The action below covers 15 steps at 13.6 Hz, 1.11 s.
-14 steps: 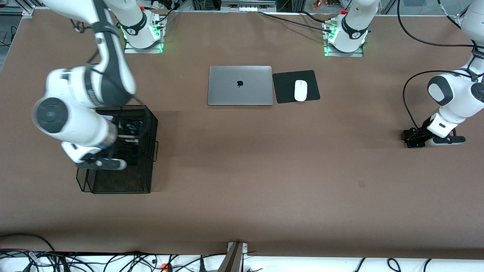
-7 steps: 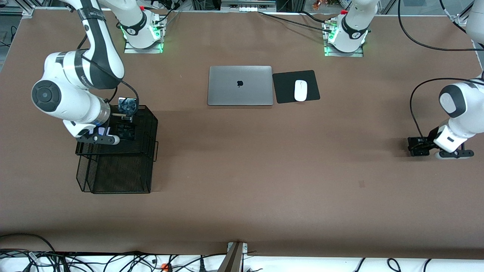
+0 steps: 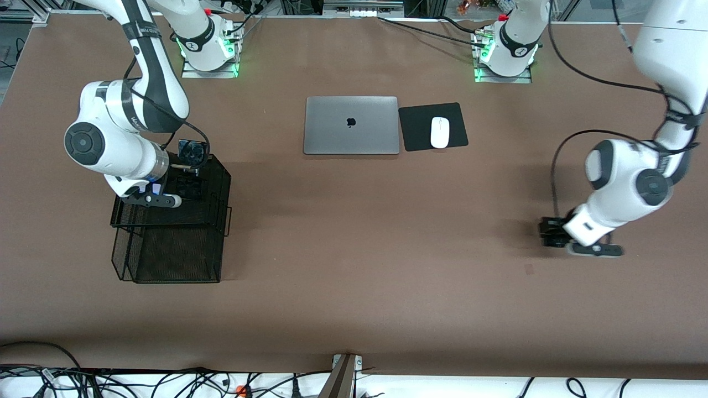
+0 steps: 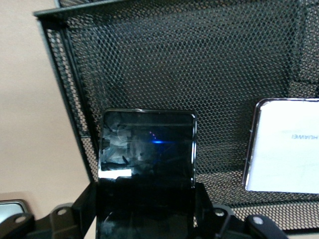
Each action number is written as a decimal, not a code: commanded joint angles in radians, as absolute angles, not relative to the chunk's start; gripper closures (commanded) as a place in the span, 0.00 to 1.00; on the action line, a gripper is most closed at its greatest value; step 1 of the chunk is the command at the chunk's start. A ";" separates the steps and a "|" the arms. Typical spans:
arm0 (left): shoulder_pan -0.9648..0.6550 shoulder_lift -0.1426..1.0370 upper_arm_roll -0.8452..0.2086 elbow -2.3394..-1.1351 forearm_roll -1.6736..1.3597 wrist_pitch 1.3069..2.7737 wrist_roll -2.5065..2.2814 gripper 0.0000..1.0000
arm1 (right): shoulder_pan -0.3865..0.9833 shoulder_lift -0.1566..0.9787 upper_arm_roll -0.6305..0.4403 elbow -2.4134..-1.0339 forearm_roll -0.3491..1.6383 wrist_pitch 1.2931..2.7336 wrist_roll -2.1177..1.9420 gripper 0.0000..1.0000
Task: Place phones with both arms
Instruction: 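Lower the black phone into the basket while the left gripper carries the flip phone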
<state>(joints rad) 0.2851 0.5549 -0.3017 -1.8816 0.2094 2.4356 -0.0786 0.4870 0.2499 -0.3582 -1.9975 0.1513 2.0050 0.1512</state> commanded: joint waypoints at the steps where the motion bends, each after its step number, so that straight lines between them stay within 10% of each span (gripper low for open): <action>1: 0.131 0.596 -0.285 -1.813 0.198 2.408 -0.240 1.00 | 0.479 0.264 -0.365 -1.999 0.160 2.016 0.150 1.00; 3: 0.031 0.639 -0.282 -1.757 0.199 2.407 -0.369 1.00 | 0.468 0.287 -0.365 -1.985 0.161 2.020 0.150 0.93; 4: -0.013 0.652 -0.281 -1.740 0.199 2.401 -0.414 1.00 | 0.468 0.291 -0.365 -1.976 0.163 2.020 0.152 0.62; 9: -0.239 0.742 -0.278 -1.584 0.198 2.324 -0.665 1.00 | 0.468 0.296 -0.364 -1.931 0.164 2.006 0.170 0.06; 15: -0.394 0.867 -0.253 -1.425 0.201 2.315 -0.799 1.00 | 0.462 0.320 -0.364 -1.764 0.178 1.889 0.160 0.01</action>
<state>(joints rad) -0.3533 0.8179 -0.2834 -1.5084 0.2093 2.3481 -0.7783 0.4744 0.2964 -0.3679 -1.8477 0.1541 1.9593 0.1603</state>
